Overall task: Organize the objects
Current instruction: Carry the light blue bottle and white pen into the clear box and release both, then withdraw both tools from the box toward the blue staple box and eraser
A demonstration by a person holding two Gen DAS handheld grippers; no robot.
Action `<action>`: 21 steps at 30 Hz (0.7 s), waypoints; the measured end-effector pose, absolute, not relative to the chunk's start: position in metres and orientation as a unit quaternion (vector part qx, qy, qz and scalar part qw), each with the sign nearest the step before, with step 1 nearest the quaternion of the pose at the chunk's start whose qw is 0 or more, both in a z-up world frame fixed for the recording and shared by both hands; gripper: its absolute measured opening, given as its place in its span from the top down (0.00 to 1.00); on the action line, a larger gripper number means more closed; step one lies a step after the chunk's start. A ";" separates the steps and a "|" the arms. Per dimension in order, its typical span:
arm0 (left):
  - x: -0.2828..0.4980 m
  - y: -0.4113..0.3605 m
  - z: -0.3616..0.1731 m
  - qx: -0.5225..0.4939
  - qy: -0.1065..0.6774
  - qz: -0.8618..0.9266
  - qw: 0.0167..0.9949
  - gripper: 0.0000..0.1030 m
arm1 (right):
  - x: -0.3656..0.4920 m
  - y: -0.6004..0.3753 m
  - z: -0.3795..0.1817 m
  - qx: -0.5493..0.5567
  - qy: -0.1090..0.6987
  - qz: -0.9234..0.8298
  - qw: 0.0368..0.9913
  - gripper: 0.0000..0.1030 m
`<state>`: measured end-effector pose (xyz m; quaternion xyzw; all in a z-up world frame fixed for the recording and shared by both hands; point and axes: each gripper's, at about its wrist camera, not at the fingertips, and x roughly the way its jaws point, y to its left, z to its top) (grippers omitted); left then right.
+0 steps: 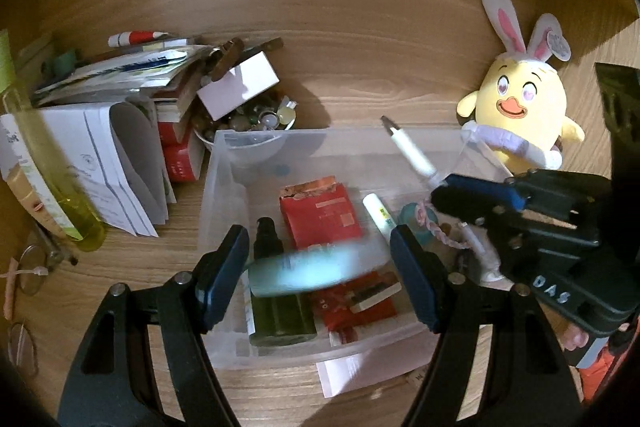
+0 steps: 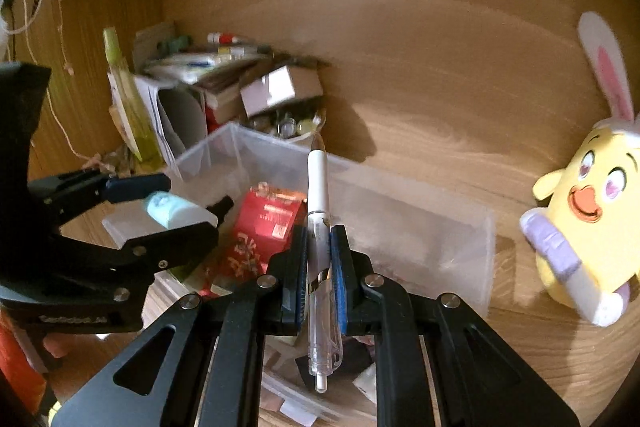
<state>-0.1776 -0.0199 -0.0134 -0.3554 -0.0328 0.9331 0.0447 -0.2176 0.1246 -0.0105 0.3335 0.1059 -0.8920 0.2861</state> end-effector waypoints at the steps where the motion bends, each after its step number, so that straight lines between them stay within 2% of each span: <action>1: -0.178 -0.019 -0.014 -0.357 -0.033 0.933 0.046 0.29 | -0.219 0.123 -0.013 0.340 0.107 -0.889 0.287 0.90; 15: -0.169 -0.021 -0.007 -0.356 -0.041 0.932 0.051 0.29 | -0.223 0.121 -0.020 0.374 0.100 -0.873 0.296 0.88; 18: -0.161 -0.020 -0.001 -0.350 -0.039 0.935 0.047 0.28 | -0.220 0.124 -0.012 0.368 0.096 -0.876 0.295 0.85; 21: -0.149 -0.020 0.007 -0.340 -0.035 0.939 0.045 0.21 | -0.211 0.130 0.002 0.351 0.092 -0.883 0.298 0.75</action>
